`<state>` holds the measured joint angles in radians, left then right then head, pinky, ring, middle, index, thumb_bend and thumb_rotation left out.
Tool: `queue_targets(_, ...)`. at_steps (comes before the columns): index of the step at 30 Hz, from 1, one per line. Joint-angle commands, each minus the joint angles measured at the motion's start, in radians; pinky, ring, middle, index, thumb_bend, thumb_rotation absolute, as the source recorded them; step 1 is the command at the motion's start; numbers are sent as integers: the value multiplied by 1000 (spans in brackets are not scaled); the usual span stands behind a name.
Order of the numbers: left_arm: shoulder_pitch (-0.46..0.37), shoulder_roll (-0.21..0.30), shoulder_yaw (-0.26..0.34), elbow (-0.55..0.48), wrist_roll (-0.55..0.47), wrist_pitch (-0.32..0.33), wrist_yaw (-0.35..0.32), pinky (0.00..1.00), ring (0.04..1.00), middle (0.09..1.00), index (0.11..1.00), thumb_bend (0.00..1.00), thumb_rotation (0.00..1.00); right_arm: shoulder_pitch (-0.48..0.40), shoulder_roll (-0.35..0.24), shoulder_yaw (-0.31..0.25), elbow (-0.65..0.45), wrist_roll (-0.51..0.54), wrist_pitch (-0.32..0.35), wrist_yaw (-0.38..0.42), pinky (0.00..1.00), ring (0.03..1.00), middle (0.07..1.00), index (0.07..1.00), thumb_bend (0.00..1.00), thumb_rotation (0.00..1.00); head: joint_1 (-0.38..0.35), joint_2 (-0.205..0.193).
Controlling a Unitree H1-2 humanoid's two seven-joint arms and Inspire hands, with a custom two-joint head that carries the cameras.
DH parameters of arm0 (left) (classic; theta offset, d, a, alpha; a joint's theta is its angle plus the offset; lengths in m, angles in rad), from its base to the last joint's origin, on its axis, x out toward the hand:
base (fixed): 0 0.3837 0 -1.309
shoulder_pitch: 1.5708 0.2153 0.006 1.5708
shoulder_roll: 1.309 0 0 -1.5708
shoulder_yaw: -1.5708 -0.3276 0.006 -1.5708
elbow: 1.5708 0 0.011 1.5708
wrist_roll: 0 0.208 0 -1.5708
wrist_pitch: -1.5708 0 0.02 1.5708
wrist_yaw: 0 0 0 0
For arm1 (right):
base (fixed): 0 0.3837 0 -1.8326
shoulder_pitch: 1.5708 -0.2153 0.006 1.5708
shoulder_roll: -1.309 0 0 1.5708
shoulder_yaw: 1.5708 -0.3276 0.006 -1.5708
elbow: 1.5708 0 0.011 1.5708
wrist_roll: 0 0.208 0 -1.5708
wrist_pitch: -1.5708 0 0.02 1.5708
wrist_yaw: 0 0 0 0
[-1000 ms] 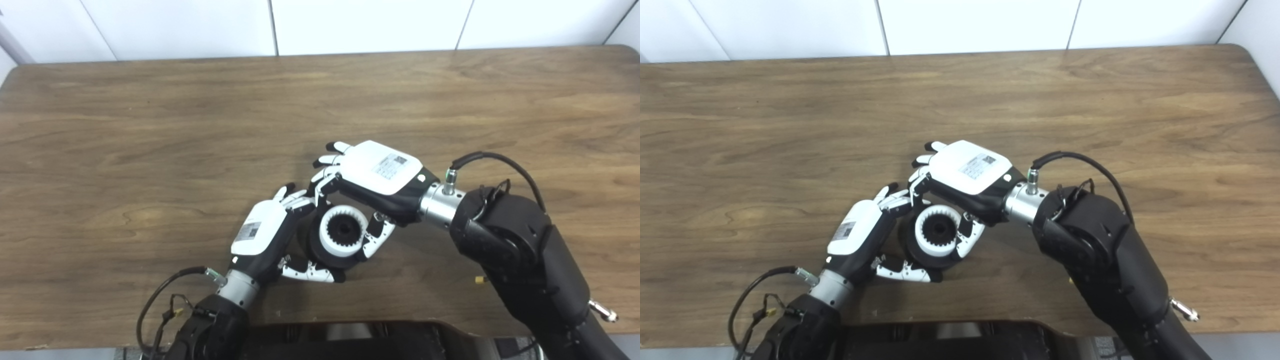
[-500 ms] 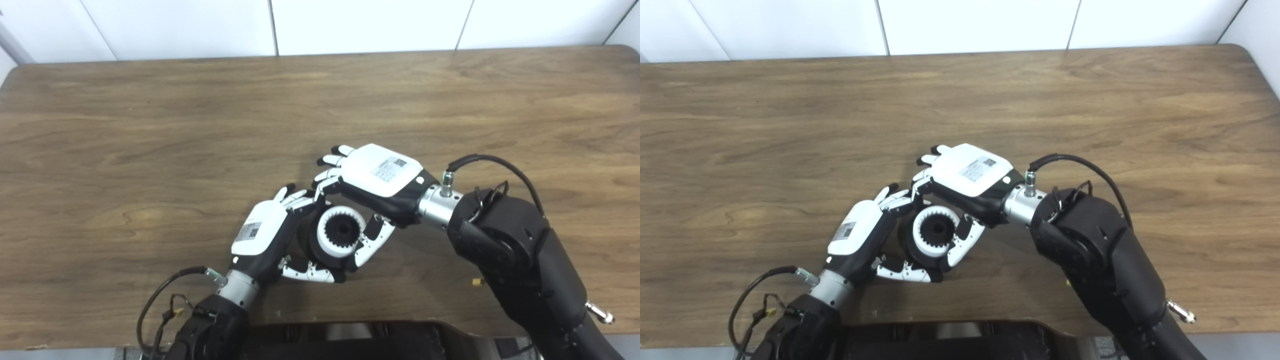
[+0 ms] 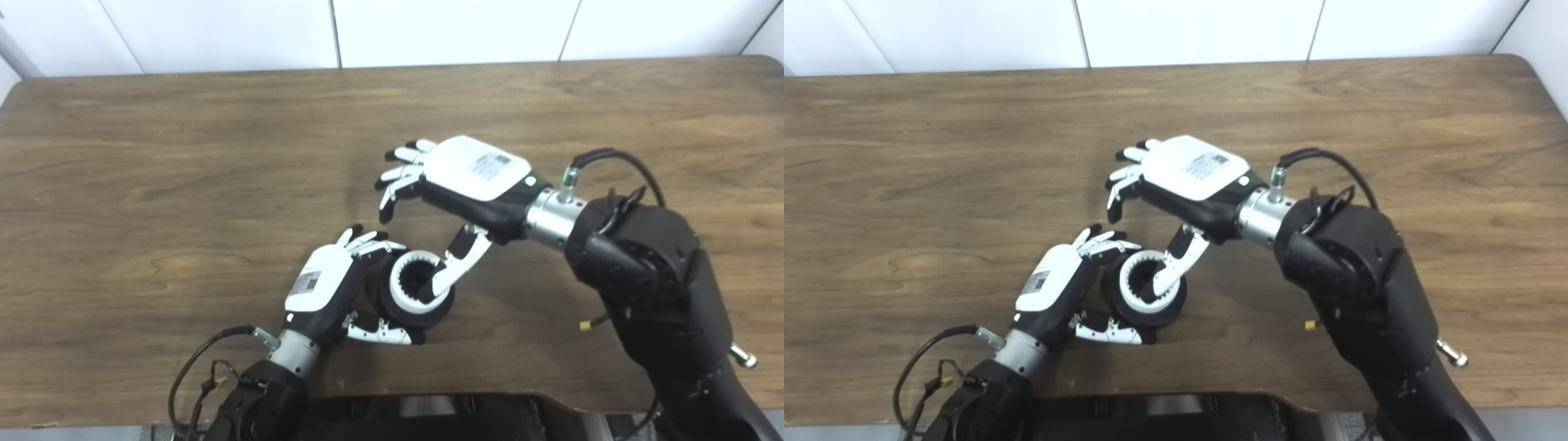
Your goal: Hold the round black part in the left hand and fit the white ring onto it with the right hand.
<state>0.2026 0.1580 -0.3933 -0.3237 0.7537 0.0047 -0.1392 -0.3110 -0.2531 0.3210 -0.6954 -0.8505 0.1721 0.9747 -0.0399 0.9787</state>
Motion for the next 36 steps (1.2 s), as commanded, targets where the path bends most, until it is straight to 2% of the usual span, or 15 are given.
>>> queue_targets(1,-14,0,0,14,16,13,-8,1000,885,759,484,523,63,-51,-2,-21,-37,10,19,-5,1000,964,859,676,1000,452,-1,1)
queue_targets(6,-27,7,8,38,28,20,-6,1000,880,760,486,523,66,-72,2,-30,-39,8,43,-5,1000,961,858,672,1000,432,4,-3)
queue_targets(9,-41,18,3,43,60,45,-36,1000,891,790,494,521,78,-75,2,-30,-34,4,43,-14,1000,958,857,668,1000,432,8,-4)
queue_targets(10,-48,25,-2,42,77,58,-56,1000,901,815,606,727,205,-75,2,-31,-33,3,44,-16,1000,957,856,666,1000,430,9,-6)
queue_targets(11,-55,31,-7,39,92,73,-78,1000,917,844,678,821,279,-75,1,-31,-33,3,45,-16,1000,956,856,665,1000,425,9,-6)
queue_targets(13,-64,39,-13,33,113,96,-111,1000,959,904,801,939,372,-75,0,-32,-34,3,48,-14,1000,958,858,664,1000,422,14,-6)
queue_targets(15,-70,41,-13,29,119,108,-128,1000,987,945,861,986,407,-74,-3,-33,-32,6,49,-16,1000,961,858,653,1000,423,15,-7)
queue_targets(19,-88,45,-12,23,128,133,-158,1000,1000,994,920,1000,449,-73,-4,-36,-26,7,54,-20,1000,967,861,624,1000,434,19,-11)
queue_targets(24,-125,49,-5,25,135,172,-219,1000,1000,1000,993,1000,484,-73,-5,-44,-15,16,52,-38,1000,969,856,600,1000,447,23,-16)
queue_targets(31,-159,61,5,25,134,206,-261,1000,1000,1000,1000,1000,475,-73,-8,-55,-2,32,48,-65,1000,967,851,588,1000,442,34,-27)
queue_targets(36,-164,78,20,25,122,202,-268,1000,1000,1000,1000,1000,483,-73,-12,-56,13,34,47,-78,1000,970,854,603,1000,447,42,-36)
